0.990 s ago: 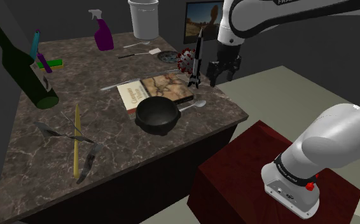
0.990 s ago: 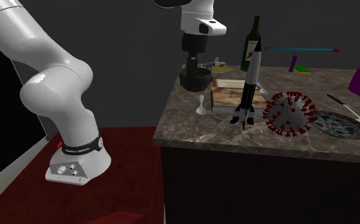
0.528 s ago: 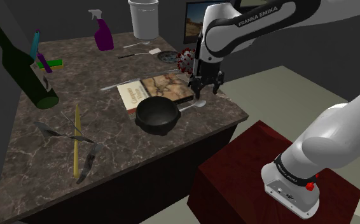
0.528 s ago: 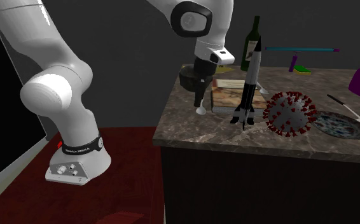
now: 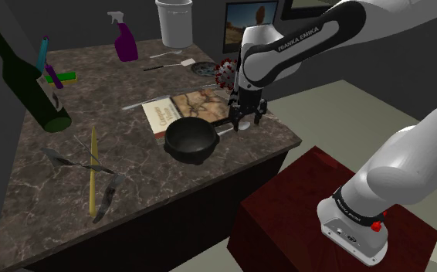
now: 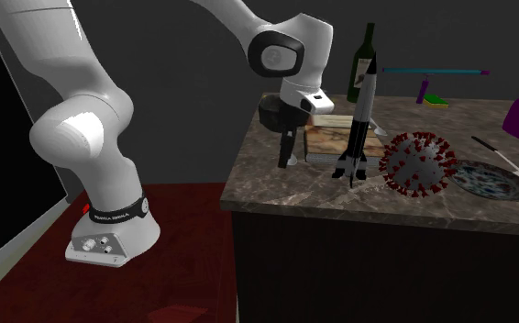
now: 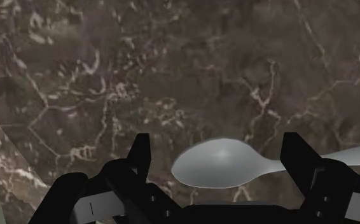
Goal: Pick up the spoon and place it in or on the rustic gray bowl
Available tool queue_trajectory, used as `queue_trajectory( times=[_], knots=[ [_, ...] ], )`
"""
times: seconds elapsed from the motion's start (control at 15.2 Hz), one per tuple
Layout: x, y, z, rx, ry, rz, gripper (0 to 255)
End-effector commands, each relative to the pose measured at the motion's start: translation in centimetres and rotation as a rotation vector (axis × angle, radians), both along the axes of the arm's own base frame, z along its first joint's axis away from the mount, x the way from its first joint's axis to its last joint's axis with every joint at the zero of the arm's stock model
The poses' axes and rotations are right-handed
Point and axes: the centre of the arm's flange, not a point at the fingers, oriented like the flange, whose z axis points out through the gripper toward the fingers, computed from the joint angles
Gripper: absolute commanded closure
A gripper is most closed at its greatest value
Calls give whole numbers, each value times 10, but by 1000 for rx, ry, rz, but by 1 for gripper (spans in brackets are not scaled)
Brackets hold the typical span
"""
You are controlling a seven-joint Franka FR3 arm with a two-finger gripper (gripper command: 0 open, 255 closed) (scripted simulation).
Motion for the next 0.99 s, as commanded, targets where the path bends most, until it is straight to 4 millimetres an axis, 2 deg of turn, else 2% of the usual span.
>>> queue_trajectory(
  times=[0.0, 0.4, 0.46, 0.92],
  knots=[
    [-1, 0, -5, 0, 0, 0, 0],
    [-1, 0, -5, 0, 0, 0, 0],
    [-1, 0, -5, 0, 0, 0, 255],
    [-1, 0, -5, 0, 0, 0, 255]
  ],
)
